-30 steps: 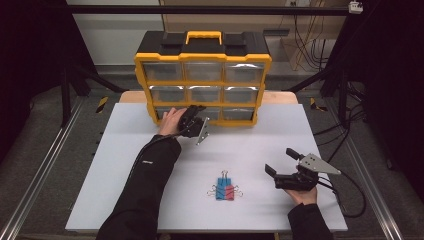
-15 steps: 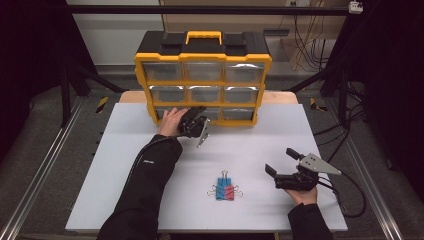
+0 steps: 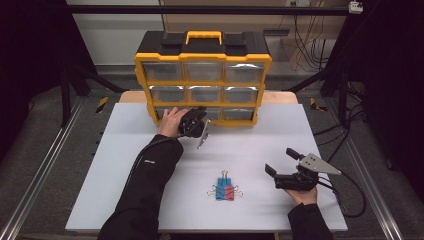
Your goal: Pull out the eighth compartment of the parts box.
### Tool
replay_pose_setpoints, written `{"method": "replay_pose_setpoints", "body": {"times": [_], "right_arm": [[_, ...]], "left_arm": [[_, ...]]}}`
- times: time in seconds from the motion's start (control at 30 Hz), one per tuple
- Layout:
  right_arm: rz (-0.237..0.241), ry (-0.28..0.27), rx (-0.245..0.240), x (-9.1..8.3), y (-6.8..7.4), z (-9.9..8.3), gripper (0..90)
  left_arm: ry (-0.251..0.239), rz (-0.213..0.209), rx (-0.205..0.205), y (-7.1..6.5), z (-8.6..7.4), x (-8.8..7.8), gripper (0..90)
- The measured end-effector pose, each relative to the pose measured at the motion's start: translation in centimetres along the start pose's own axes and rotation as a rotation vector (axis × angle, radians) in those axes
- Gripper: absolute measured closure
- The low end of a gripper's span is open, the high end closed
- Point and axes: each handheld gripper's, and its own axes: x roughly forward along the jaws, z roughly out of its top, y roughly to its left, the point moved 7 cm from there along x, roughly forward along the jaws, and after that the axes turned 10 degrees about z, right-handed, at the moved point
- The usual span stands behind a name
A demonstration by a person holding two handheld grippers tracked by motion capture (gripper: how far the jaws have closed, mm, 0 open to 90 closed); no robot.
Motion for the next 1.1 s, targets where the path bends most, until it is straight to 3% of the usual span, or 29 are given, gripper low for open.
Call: {"method": "replay_pose_setpoints", "body": {"times": [0.17,0.43,0.8,1.1], "right_arm": [[-0.002,-0.005,-0.005,-0.02,-0.04,0.04,0.4],[-0.004,-0.003,-0.001,-0.04,-0.05,0.04,0.4],[-0.008,-0.002,0.006,-0.09,-0.03,0.05,0.4],[-0.008,-0.005,0.0,-0.1,-0.06,0.11,0.3]], "left_arm": [[-0.003,0.023,0.035,-0.17,0.09,0.01,74.8],[-0.006,0.042,0.056,-0.17,0.18,-0.01,75.5],[0.001,0.051,0.037,-0.18,0.21,-0.25,75.8],[0.007,0.058,0.049,-0.23,0.43,-0.85,75.9]]}}
